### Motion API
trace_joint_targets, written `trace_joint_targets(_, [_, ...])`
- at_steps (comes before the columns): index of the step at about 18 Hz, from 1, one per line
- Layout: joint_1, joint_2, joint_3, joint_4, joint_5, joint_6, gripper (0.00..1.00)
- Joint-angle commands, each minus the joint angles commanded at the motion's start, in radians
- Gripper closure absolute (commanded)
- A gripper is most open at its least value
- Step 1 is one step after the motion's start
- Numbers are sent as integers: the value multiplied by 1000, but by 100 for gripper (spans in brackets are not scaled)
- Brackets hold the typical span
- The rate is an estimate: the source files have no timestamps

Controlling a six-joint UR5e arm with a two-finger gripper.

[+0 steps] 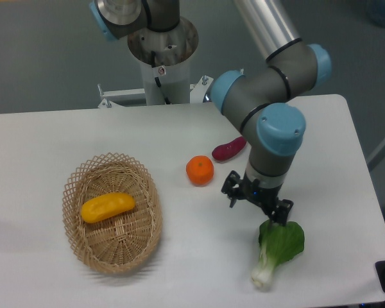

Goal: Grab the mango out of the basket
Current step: 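Move the open gripper over to the wicker basket above the yellow mango, then lower the gripper onto the yellow mango and close on it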

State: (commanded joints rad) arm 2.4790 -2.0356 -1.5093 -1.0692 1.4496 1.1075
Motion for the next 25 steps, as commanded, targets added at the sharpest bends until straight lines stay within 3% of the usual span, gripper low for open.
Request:
trace_joint_targets(12, [-201,49,-104,0,2,0,0])
trace_joint_targets(18, [-313,52,-183,5,6,-23,0])
trace_joint_targets(25, [-382,41,-236,32,8,-48,0])
